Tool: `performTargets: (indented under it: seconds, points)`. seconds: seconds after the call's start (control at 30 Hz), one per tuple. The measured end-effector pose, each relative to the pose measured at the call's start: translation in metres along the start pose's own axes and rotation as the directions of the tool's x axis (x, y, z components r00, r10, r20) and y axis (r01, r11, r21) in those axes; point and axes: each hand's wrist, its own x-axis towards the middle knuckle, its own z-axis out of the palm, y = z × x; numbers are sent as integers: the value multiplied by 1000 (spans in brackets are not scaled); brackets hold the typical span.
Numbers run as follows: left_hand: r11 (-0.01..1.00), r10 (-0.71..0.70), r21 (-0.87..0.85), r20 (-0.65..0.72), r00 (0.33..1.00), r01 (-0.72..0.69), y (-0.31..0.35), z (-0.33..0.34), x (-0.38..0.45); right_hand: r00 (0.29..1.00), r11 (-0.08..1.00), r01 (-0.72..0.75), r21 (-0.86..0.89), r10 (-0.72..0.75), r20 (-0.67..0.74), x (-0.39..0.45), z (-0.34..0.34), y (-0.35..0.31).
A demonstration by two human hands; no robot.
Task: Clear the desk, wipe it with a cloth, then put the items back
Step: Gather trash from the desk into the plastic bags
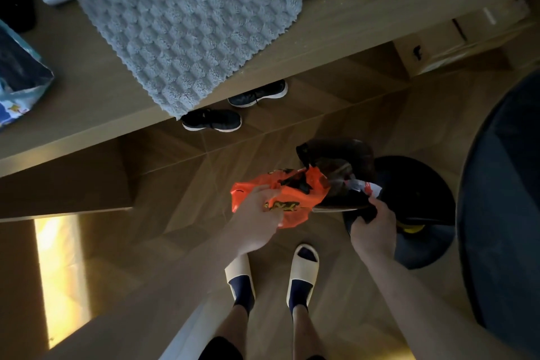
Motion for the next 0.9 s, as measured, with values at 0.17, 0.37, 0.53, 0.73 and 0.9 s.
performTargets:
  seconds: [0.17,0.37,0.53,0.73,0.9]
  points:
    - [995,-13,-97,18,1000,14,44,20,30,997,994,17,-109,-8,81,-3,-9,4]
    - [832,-193,-517,70,979,201,93,49,72,995,994,13,-104,-3,96,-15,-11,8]
    - [873,-162,-444,130,978,204,107,58,85,995,993,14,-119,-3,96,-20,-19,11]
    - [972,-57,231,59,997,42,50,48,70,979,983,97,-158,-66,193,-32,-30,6]
    - [880,-54,470,-47,997,70,2,14,-18,927,937,231,-262,-131,351,-71,-58,-27]
